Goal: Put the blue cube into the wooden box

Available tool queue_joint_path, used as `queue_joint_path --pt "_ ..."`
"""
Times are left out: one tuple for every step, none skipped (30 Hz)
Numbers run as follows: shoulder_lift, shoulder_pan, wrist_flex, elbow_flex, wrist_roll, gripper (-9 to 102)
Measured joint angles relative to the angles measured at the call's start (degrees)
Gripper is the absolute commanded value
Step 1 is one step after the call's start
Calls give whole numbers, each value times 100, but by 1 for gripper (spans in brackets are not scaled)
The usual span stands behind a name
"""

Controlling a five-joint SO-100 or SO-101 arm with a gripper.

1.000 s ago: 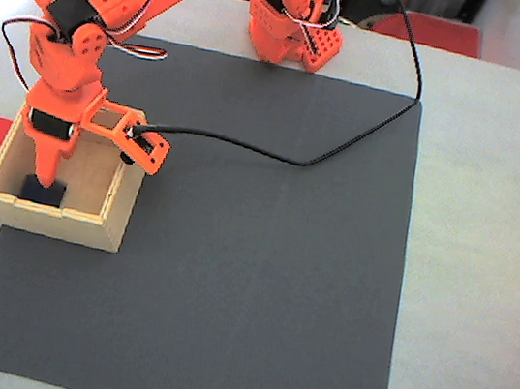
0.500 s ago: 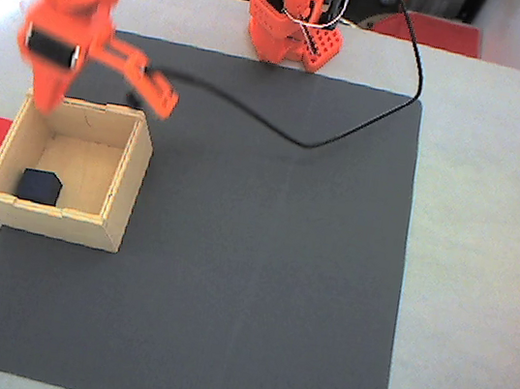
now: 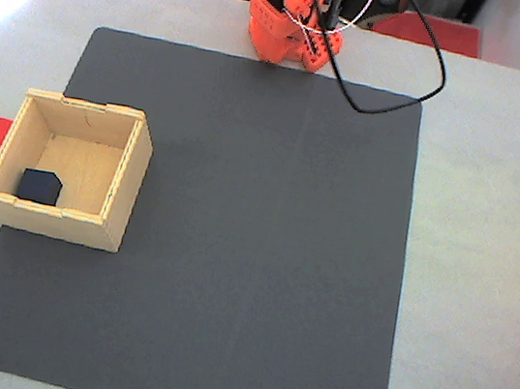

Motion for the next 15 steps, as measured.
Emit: queue_joint_path --pt "369 0 0 264 0 0" --pt "686 0 0 492 -26 0" --pt "976 -35 0 712 -35 0" --pt "1195 -105 0 923 -70 0" --pt "1389 -176 0 1116 -70 0" --pt "1591 -255 0 1318 -70 0" --pt "1819 -352 0 1521 -70 0" --pt "2048 -475 18 1705 -70 0" --pt "2259 -589 62 1863 -70 0" --pt "2479 -721 105 2004 -70 0" --pt "2681 -870 158 2145 -70 0" --pt "2839 -1011 211 2259 -70 0" --pt "2979 -1187 264 2373 -70 0" --pt "3103 -1362 290 2479 -70 0" --pt "3217 -1512 299 2610 -62 0"
